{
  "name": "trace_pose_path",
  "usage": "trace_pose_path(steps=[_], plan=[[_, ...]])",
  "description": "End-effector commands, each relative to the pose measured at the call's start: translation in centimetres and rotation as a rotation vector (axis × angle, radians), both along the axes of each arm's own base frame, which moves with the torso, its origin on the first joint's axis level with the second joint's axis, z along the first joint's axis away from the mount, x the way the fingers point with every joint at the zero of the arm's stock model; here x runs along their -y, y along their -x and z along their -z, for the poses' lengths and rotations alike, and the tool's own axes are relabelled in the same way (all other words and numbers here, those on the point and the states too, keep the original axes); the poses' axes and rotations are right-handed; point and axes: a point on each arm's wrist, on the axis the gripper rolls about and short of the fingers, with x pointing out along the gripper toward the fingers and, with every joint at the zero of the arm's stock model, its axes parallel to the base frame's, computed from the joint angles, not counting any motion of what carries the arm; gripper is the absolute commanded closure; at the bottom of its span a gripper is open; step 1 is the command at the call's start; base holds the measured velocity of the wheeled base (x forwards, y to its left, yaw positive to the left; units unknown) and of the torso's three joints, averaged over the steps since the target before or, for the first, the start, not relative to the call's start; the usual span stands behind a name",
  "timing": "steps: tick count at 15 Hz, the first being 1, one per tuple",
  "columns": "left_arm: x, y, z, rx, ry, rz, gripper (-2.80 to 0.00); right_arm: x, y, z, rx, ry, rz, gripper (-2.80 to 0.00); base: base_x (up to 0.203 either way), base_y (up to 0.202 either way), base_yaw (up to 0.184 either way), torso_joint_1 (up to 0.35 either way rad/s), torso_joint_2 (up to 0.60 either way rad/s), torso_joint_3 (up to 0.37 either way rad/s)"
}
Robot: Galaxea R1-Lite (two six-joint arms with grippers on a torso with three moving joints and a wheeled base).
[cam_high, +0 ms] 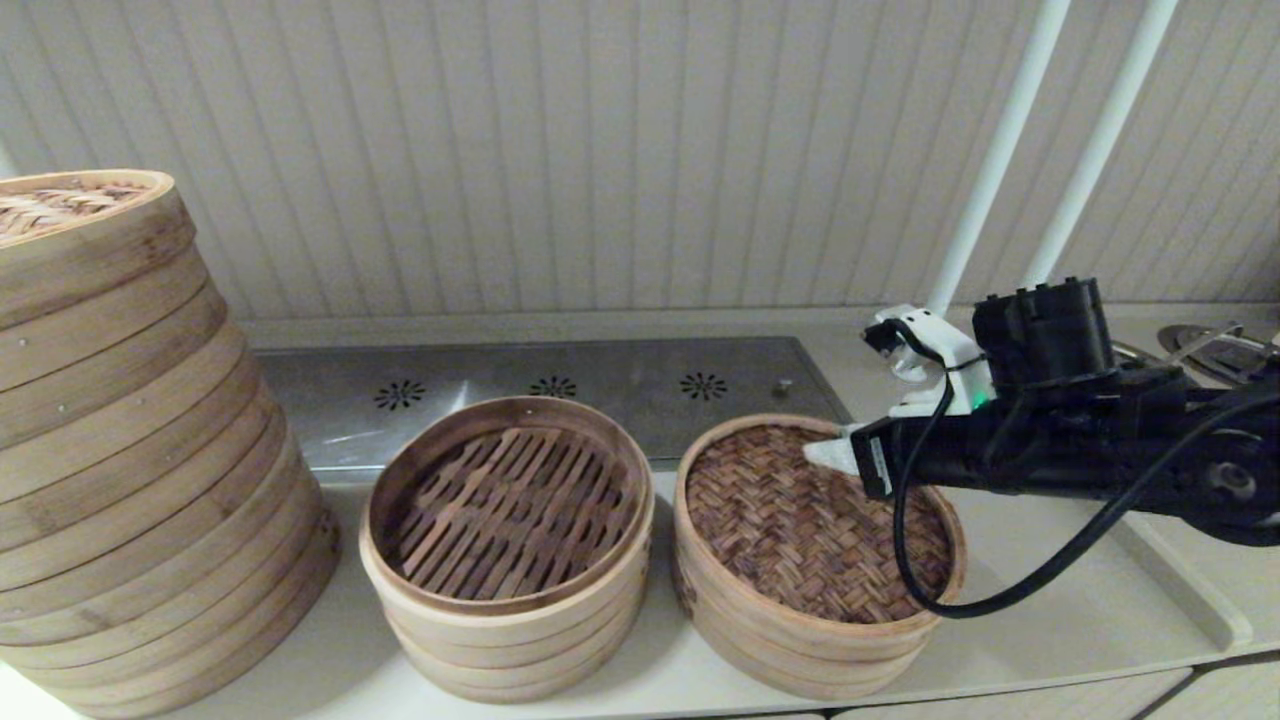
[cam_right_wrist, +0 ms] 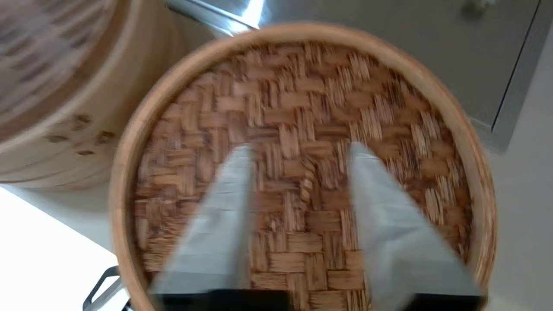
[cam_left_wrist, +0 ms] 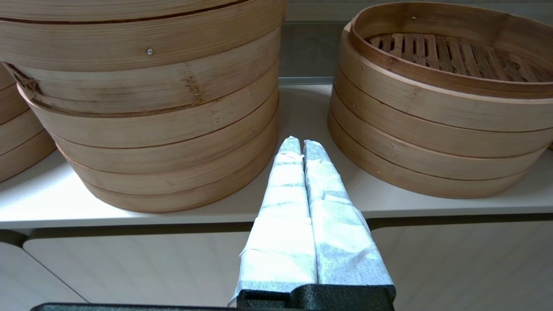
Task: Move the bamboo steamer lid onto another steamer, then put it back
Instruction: Pick up the steamer
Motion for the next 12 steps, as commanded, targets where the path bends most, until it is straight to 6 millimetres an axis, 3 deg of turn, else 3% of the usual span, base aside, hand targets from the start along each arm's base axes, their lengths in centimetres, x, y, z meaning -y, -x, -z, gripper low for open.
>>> trace_pose_path(steps=[1, 12], plan=[[0.0, 0.0, 0.0, -0.001, 0.0, -0.001, 0.0, -0.1, -0.1, 0.3, -0.005, 0.006, 0.004, -2.8, 0.0, 0.0, 0.0, 0.0, 0.0, 0.0], [0.0, 0.0, 0.0, -0.002, 0.0, -0.001, 0.0, -0.4, -1.8, 3.8, -0.111, 0.05, 0.015, -2.8, 0.0, 0.0, 0.0, 0.0, 0.0, 0.0]])
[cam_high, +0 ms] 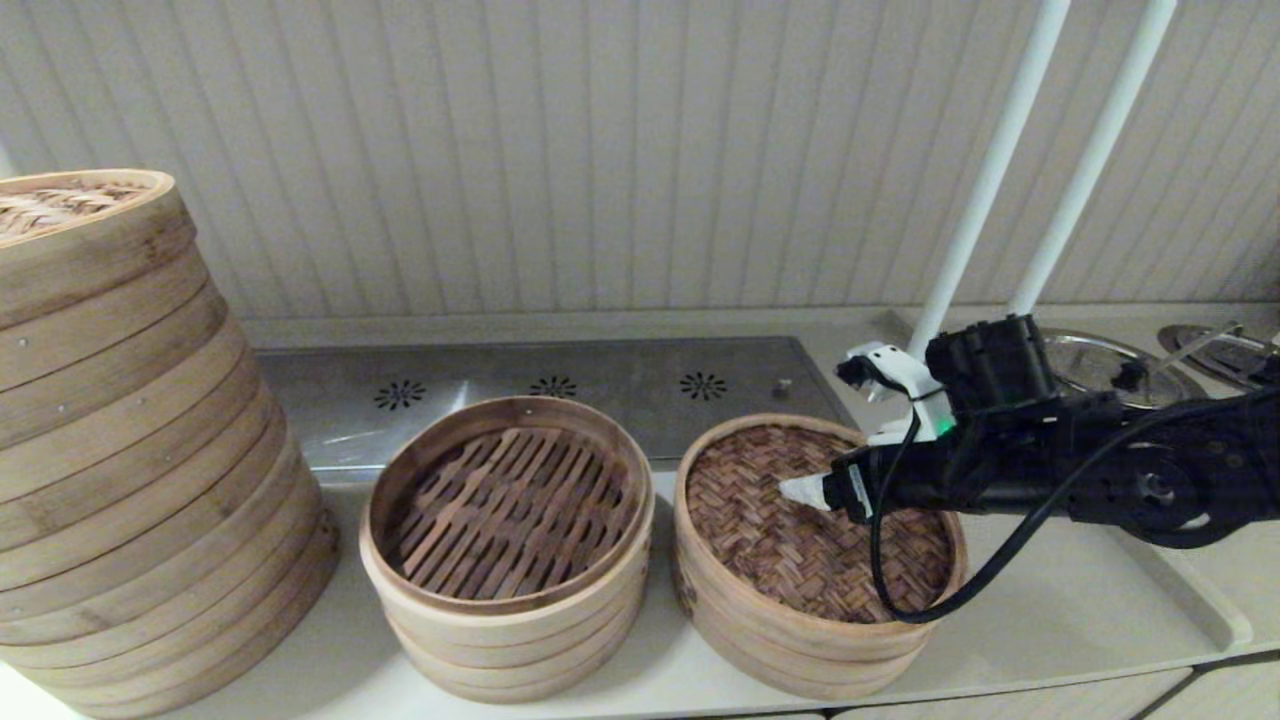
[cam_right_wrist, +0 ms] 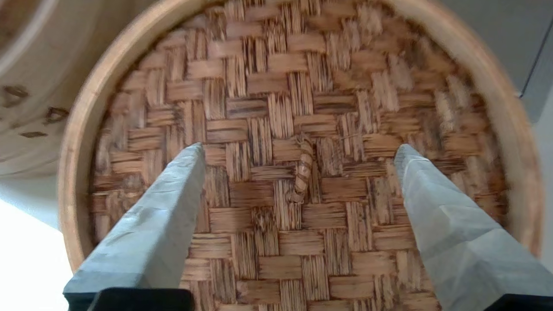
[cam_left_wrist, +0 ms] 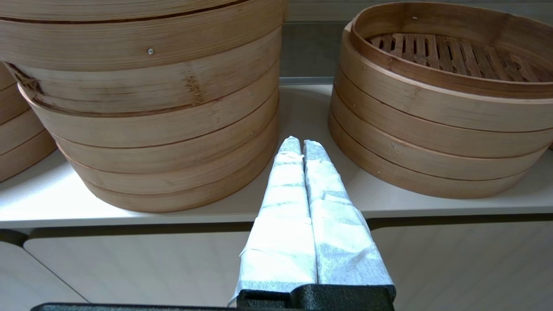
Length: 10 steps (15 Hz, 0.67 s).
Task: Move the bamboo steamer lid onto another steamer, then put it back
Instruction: Pick up the steamer
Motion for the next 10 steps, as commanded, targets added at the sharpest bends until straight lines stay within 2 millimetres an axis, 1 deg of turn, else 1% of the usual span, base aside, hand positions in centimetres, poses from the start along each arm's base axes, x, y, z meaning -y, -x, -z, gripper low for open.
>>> trace_pose_path(steps=[1, 6, 10], plan=[[0.0, -0.01, 0.01, -0.002, 0.0, -0.001, 0.0, -0.22, -0.54, 1.24, -0.036, 0.012, -0.002, -2.8, 0.0, 0.0, 0.0, 0.0, 0.0, 0.0], [0.0, -0.01, 0.0, -0.002, 0.0, -0.001, 0.0, -0.29, -0.89, 1.77, -0.054, 0.006, -0.013, -2.8, 0.0, 0.0, 0.0, 0.0, 0.0, 0.0], [0.0, -0.01, 0.01, -0.002, 0.0, -0.001, 0.0, -0.35, -0.85, 1.74, -0.054, 0.004, -0.016, -2.8, 0.0, 0.0, 0.0, 0.0, 0.0, 0.0]])
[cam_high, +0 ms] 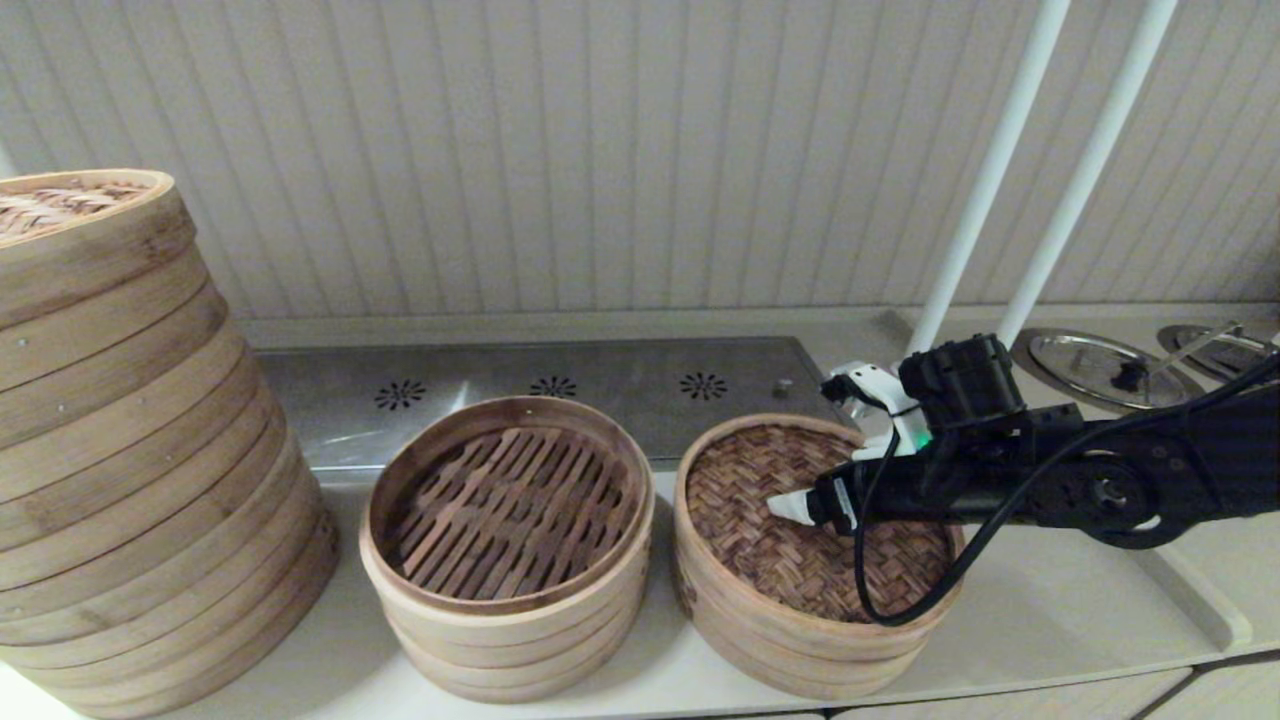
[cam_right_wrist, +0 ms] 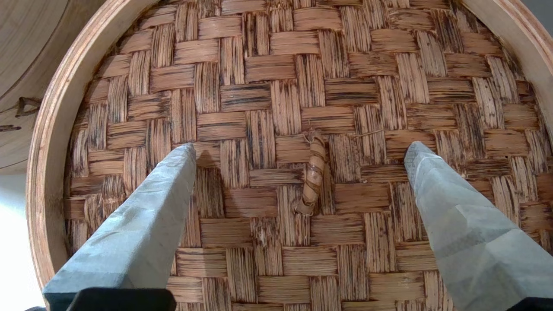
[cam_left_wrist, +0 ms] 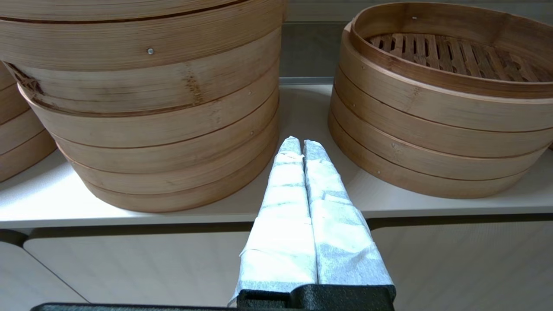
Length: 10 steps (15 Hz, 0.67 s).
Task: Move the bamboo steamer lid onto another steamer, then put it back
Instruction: Pick up the steamer
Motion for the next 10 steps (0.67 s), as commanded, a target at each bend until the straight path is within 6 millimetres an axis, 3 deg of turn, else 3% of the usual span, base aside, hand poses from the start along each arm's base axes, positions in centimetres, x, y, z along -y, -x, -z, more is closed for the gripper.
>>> trace_pose_path(steps=[1, 2, 10], plan=[[0.0, -0.01, 0.0, -0.002, 0.0, 0.0, 0.0, -0.02, 0.02, -0.06, 0.004, 0.0, -0.003, -2.8, 0.0, 0.0, 0.0, 0.0, 0.0, 0.0], [0.0, -0.01, -0.01, -0.001, 0.0, 0.0, 0.0, -0.05, 0.03, 0.02, 0.001, 0.001, -0.004, 0.0, 0.0, 0.0, 0.0, 0.0, 0.0, 0.0], [0.0, -0.01, 0.0, -0.002, 0.0, 0.0, 0.0, -0.09, -0.06, 0.33, 0.018, -0.005, -0.004, 0.0, 0.0, 0.0, 0.0, 0.0, 0.0, 0.0]])
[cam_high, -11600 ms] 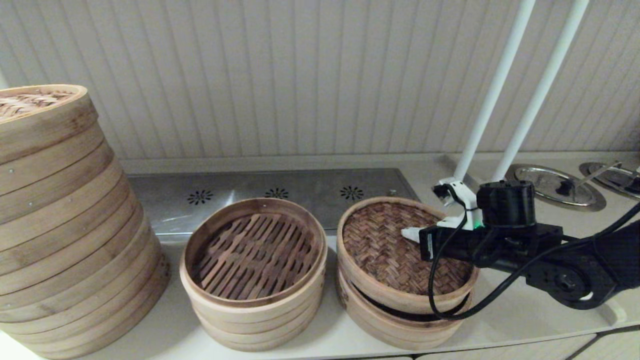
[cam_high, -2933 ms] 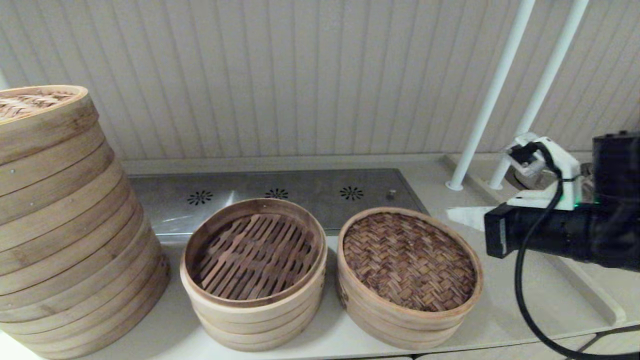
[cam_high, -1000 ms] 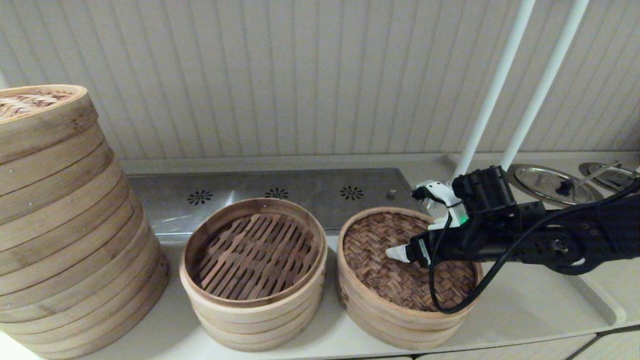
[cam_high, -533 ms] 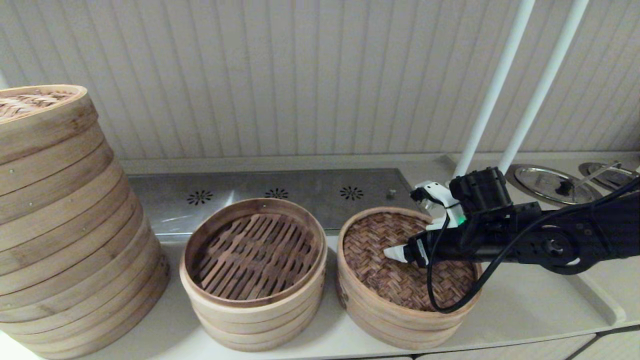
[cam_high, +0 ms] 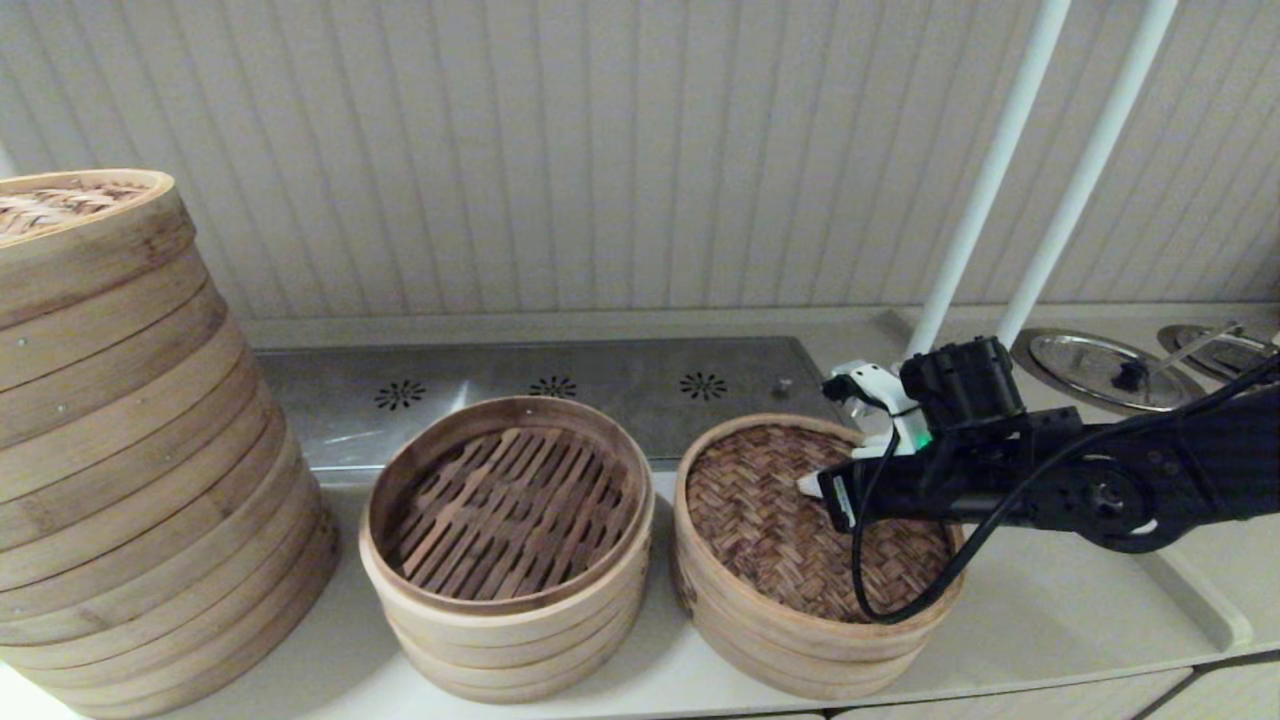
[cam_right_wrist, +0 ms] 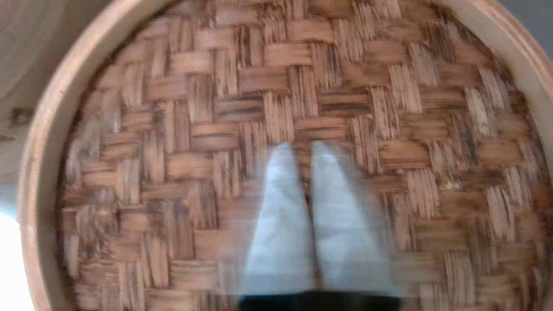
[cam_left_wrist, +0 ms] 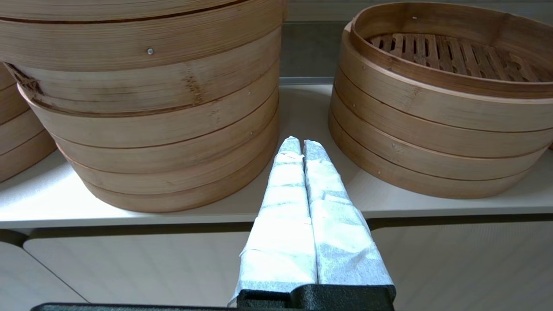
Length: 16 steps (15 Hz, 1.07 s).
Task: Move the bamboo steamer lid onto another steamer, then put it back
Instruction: Pick up the steamer
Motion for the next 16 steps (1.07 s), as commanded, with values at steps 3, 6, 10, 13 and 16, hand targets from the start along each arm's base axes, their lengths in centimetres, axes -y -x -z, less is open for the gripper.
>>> trace_pose_path(steps=[3, 6, 10, 13, 16], plan=[[0.0, 0.0, 0.0, -0.002, 0.0, 0.0, 0.0, 0.0, 0.1, 0.2, 0.004, 0.0, -0.003, 0.0, 0.0, 0.0, 0.0, 0.0, 0.0, 0.0], [0.0, 0.0, 0.0, -0.001, 0.0, 0.0, 0.0, 0.0, 0.1, 0.0, 0.009, -0.003, -0.002, 0.0, 0.0, 0.0, 0.0, 0.0, 0.0, 0.0], [0.0, 0.0, 0.0, -0.002, 0.0, 0.0, 0.0, 0.1, 0.3, -1.0, 0.042, -0.014, 0.001, 0.0, 0.0, 0.0, 0.0, 0.0, 0.0, 0.0], [0.0, 0.0, 0.0, -0.002, 0.0, 0.0, 0.0, 0.2, 0.5, -1.9, 0.071, -0.025, 0.002, 0.0, 0.0, 0.0, 0.0, 0.0, 0.0, 0.0], [0.0, 0.0, 0.0, -0.002, 0.0, 0.0, 0.0, 0.2, 0.6, -2.3, 0.083, -0.031, 0.001, 0.0, 0.0, 0.0, 0.0, 0.0, 0.0, 0.0]])
